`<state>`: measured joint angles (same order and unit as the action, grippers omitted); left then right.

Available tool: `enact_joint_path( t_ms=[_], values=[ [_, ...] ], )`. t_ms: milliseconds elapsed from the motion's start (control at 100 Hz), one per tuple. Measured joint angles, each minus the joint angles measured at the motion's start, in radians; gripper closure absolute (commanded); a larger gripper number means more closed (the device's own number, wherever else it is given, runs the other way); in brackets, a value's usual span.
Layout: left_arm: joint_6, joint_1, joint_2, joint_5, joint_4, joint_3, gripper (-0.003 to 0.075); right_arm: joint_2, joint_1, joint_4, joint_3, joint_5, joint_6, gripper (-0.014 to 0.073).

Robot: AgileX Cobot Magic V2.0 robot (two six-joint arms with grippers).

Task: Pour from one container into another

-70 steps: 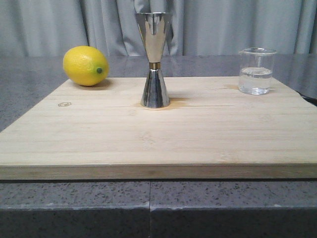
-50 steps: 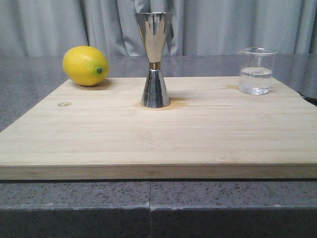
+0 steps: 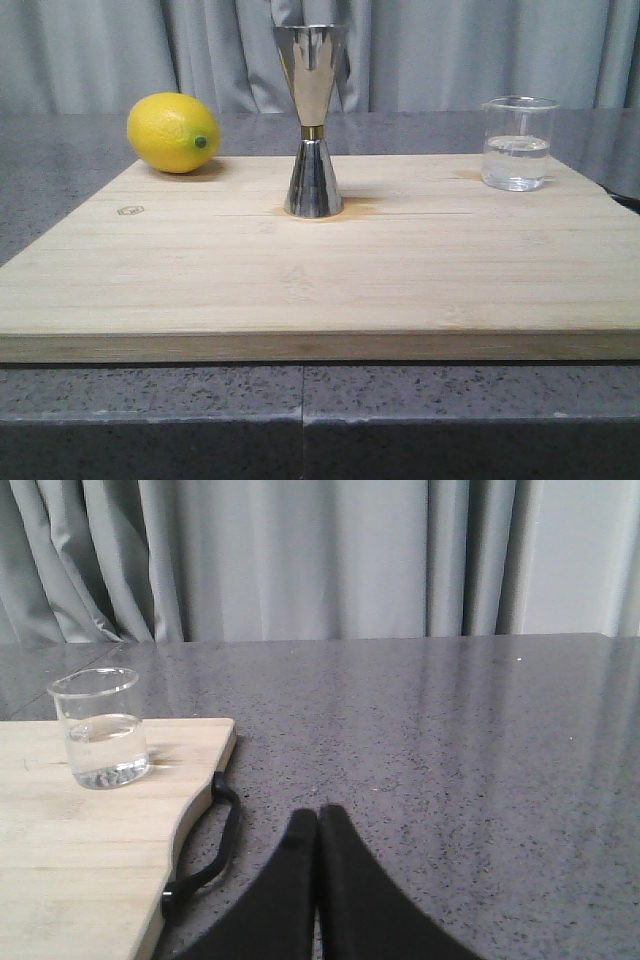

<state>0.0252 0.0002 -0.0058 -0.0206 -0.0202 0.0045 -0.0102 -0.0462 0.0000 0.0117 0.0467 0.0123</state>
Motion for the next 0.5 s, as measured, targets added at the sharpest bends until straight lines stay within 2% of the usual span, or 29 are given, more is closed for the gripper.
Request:
enact_joint_path(
  t_ms=[210,340,500],
  values=[
    [0.000,0.000,0.000,-0.039,-0.002,0.000,0.0739,0.000,0.000,-0.007,0.000,-0.030,0.000,0.0650],
    [-0.033,0.000,0.000,-0.090,-0.059,-0.004,0.0739,0.000,0.000,-0.007,-0.014,-0.007,0.000,0.0650],
    [-0.044,0.000,0.000,0.021,-0.078,-0.099,0.0739,0.005,0.000,-0.007,-0.154,0.127,0.000,0.0650]
  ],
)
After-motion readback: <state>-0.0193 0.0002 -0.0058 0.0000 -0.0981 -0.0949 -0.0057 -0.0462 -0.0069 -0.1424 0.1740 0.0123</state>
